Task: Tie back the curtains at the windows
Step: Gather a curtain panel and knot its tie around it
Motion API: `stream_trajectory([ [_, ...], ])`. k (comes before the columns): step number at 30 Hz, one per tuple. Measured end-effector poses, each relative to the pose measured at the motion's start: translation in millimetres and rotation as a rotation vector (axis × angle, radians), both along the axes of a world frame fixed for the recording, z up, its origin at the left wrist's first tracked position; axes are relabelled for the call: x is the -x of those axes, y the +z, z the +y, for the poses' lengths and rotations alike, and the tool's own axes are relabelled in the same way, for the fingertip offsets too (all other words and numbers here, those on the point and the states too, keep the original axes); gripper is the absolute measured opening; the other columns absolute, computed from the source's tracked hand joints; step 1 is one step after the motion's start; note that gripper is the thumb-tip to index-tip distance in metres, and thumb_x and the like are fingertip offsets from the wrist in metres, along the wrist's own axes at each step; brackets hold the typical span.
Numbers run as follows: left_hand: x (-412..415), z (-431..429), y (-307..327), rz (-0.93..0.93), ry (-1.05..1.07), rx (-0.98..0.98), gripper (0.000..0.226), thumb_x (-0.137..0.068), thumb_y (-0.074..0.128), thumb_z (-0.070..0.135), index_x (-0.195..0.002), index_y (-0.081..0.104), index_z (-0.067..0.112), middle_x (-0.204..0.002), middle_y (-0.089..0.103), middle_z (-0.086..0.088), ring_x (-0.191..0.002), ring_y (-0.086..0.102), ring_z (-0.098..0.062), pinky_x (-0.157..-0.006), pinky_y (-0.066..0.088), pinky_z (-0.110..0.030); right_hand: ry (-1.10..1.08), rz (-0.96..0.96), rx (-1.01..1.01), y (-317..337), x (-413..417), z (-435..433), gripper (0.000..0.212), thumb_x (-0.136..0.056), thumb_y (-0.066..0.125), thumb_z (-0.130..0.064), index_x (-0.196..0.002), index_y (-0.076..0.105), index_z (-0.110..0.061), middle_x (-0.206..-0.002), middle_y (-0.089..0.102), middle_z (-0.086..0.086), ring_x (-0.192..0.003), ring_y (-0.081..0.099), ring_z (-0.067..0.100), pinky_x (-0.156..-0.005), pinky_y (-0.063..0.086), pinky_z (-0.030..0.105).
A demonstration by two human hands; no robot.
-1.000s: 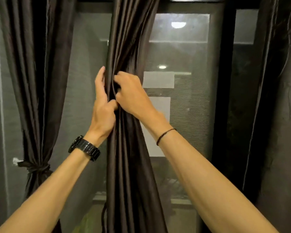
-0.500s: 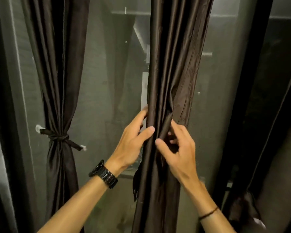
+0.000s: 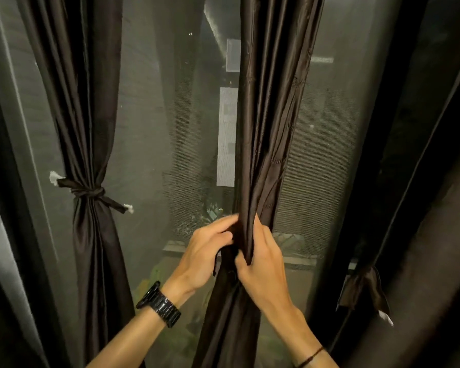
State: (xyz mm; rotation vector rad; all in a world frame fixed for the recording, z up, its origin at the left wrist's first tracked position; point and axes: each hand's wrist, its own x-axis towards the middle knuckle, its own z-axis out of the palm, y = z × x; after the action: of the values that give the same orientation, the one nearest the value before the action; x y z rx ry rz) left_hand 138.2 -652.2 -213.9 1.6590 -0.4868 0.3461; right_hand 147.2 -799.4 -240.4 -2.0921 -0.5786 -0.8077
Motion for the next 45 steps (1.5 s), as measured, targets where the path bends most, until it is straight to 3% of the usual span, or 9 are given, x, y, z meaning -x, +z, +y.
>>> stream_trajectory([
  [5, 4, 7, -23, -0.027, 0.224, -0.160, 0.055, -0.096, 0.057, -0.008, -0.125, 0.070, 0.037, -0.133, 0.067, 0.017, -0.125, 0.061, 0.000, -0.104, 0.053, -0.024, 0.039, 0.063, 0.001, -22, 2, 3, 0.080, -0.088, 0.060, 0.003, -0.158, 0.032, -0.023, -0.128, 0.056, -0.008, -0.119, 0.054, 0.006, -0.102, 0.040, 0.011],
  [9, 1, 5, -38, 0.033, 0.461, -0.193, 0.038, -0.086, 0.080, 0.004, -0.110, 0.069, 0.031, -0.110, 0.070, 0.011, -0.089, 0.069, -0.001, -0.079, 0.060, -0.024, 0.025, 0.097, -0.001, -36, 4, 4, 0.071, -0.088, 0.058, 0.003, -0.152, 0.043, -0.024, -0.128, 0.058, -0.010, -0.121, 0.052, 0.006, -0.107, 0.041, 0.018],
  [13, -3, 6, -46, 0.173, 0.558, -0.119, 0.028, -0.084, 0.086, 0.018, -0.098, 0.063, 0.025, -0.084, 0.070, -0.004, -0.064, 0.071, -0.019, -0.067, 0.063, -0.036, -0.015, 0.101, 0.026, -40, 7, 3, 0.065, -0.086, 0.058, 0.004, -0.146, 0.050, -0.018, -0.122, 0.061, -0.006, -0.111, 0.051, 0.011, -0.098, 0.028, 0.000],
  [21, 8, -4, -49, 0.304, 0.233, 0.107, 0.059, -0.084, 0.075, 0.062, -0.129, 0.058, 0.029, -0.101, 0.078, -0.001, -0.101, 0.075, -0.015, -0.091, 0.058, -0.036, 0.045, 0.097, 0.017, -44, 16, 4, 0.061, -0.086, 0.055, 0.004, -0.142, 0.052, -0.018, -0.114, 0.060, -0.005, -0.102, 0.051, 0.010, -0.095, 0.043, 0.020],
  [25, 20, -25, -33, 0.246, 0.142, 0.103, 0.043, -0.087, 0.080, 0.041, -0.124, 0.060, 0.033, -0.108, 0.078, 0.015, -0.100, 0.072, 0.004, -0.087, 0.056, -0.018, 0.095, 0.112, 0.017, -47, 15, 10, 0.040, -0.089, 0.055, 0.000, -0.127, 0.062, -0.006, -0.121, 0.064, 0.006, -0.112, 0.058, 0.025, -0.099, 0.049, 0.036],
  [33, 8, -42, -24, 0.231, 0.406, 0.116, 0.027, -0.074, 0.080, 0.037, -0.095, 0.077, 0.020, -0.094, 0.079, -0.001, -0.095, 0.075, -0.019, -0.086, 0.062, -0.050, 0.333, 0.188, 0.001, -41, 10, -13, 0.034, -0.081, 0.064, -0.001, -0.115, 0.069, -0.004, -0.112, 0.068, 0.005, -0.105, 0.065, 0.017, -0.089, 0.053, 0.030],
  [38, 6, -43, -21, 0.252, 0.446, 0.059, 0.018, -0.085, 0.079, 0.021, -0.086, 0.062, 0.026, -0.103, 0.068, -0.003, -0.095, 0.066, -0.015, -0.079, 0.057, -0.033, 0.184, 0.098, -0.626, -26, -4, -53, 0.032, -0.077, 0.052, 0.000, -0.095, 0.078, -0.008, -0.093, 0.072, 0.014, -0.085, 0.064, 0.017, -0.073, 0.050, 0.031],
  [41, 6, -39, -22, 0.263, 0.415, 0.034, 0.027, -0.088, 0.079, 0.021, -0.092, 0.053, 0.028, -0.115, 0.063, -0.003, -0.100, 0.064, -0.014, -0.080, 0.053, -0.029, -0.005, 0.355, -0.749, -12, -45, -64, 0.031, -0.097, 0.051, -0.010, -0.115, 0.070, -0.026, -0.119, 0.070, 0.001, -0.110, 0.064, 0.015, -0.100, 0.052, 0.046],
  [45, 6, -38, -22, 0.302, 0.378, 0.007, 0.029, -0.089, 0.078, 0.028, -0.096, 0.050, 0.031, -0.125, 0.059, -0.005, -0.113, 0.061, -0.022, -0.097, 0.054, -0.042, 0.343, 0.915, -0.606, 2, -61, -61, 0.021, -0.104, 0.053, -0.017, -0.111, 0.072, -0.016, -0.122, 0.071, 0.017, -0.112, 0.069, 0.032, -0.102, 0.053, 0.050],
])
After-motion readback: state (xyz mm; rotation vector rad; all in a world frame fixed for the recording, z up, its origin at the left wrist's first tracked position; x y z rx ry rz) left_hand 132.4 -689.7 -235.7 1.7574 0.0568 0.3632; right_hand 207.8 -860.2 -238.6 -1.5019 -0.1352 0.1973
